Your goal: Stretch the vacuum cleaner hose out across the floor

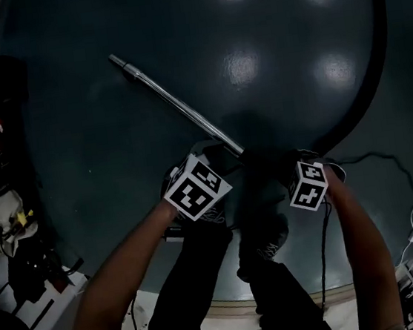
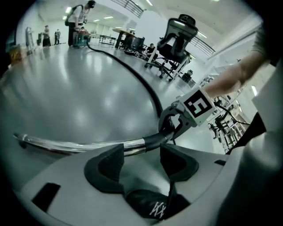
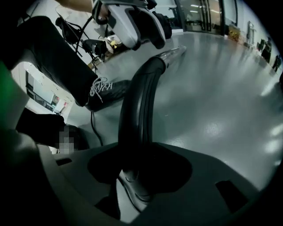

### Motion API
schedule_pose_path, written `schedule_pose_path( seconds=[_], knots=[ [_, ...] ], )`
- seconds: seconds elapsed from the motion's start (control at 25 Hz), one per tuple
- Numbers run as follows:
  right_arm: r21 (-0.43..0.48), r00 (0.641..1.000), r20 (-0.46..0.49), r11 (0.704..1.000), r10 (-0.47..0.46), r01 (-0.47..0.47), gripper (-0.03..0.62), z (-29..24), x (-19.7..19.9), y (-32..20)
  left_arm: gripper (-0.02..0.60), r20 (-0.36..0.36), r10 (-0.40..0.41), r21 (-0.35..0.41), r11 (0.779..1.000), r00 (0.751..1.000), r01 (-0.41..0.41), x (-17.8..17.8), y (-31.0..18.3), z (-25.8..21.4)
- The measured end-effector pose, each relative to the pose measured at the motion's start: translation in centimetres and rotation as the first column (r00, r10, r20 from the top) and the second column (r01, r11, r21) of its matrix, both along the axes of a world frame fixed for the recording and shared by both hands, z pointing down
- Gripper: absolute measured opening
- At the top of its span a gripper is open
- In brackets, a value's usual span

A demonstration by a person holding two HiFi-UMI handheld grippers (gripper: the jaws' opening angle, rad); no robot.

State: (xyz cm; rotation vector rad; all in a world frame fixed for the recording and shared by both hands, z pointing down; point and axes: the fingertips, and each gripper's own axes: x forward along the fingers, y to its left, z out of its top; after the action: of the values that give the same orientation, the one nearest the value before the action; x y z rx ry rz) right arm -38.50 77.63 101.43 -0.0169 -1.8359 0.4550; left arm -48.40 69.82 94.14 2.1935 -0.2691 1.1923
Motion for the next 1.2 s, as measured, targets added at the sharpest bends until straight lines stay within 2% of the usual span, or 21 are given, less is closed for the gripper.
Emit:
schedule_pose_path(
  seconds=[0.16,0.32,0.48,0.6,0.8,0.88,0.96,1.04,1.08,1.16,1.2],
  knots=[
    [0.030,0.997,-0.053,0.998,-0.060,0.062,0.170,2.4,-0.7,1.5,0.265,0.012,-0.041,-0.033,0.999,0.999,0.042,-1.8,2.7,1.2],
    [-0.031,0.996,-0.055,0.997,-0.066,0.065,0.170,3.7,-1.2,2.6,0.265,0.015,-0.118,-0.055,0.991,0.993,0.118,-2.2,4.1,2.4],
    [-0.045,0.999,-0.053,0.999,-0.003,0.000,0.178,4.2,-1.8,2.9,0.265,0.009,-0.126,-0.070,0.990,0.992,0.126,-1.9,5.9,2.7],
    [-0.029,0.995,-0.021,0.995,0.093,-0.094,0.223,3.6,-2.5,2.3,0.265,0.018,-0.125,-0.075,0.989,0.992,0.126,-2.0,7.0,2.8],
    [-0.030,0.975,0.038,0.976,0.218,-0.217,0.232,-0.2,-3.0,1.9,0.258,0.030,-0.144,-0.067,0.987,0.989,0.146,-1.3,7.4,0.7],
    [-0.021,0.950,0.077,0.953,0.303,-0.303,0.232,-3.0,-3.0,1.2,0.249,0.033,-0.153,-0.057,0.986,0.988,0.155,-0.7,7.3,-1.1],
    [-0.027,0.915,0.134,0.924,0.382,-0.382,0.232,-6.8,-2.9,0.7,0.201,0.048,-0.170,-0.029,0.985,0.984,0.172,-0.3,7.1,-3.3],
    [-0.080,0.864,0.220,0.891,0.454,-0.448,0.230,-11.7,-3.3,0.8,0.010,0.052,-0.197,0.010,0.980,0.979,0.197,-0.1,6.9,-6.2],
    [-0.094,0.834,0.262,0.873,0.486,-0.479,0.222,-14.5,-3.5,0.8,0.006,0.039,-0.210,0.016,0.978,0.977,0.209,0.1,7.0,-8.1],
    [-0.071,0.778,0.329,0.836,0.535,-0.545,0.114,-19.9,-3.2,0.5,0.006,-0.007,-0.223,0.018,0.975,0.975,0.223,1.0,7.3,-12.3],
    [-0.052,0.752,0.355,0.815,0.555,-0.577,0.039,-22.6,-3.0,0.4,0.006,-0.032,-0.219,0.027,0.975,0.975,0.220,1.5,7.4,-14.5]
  ],
)
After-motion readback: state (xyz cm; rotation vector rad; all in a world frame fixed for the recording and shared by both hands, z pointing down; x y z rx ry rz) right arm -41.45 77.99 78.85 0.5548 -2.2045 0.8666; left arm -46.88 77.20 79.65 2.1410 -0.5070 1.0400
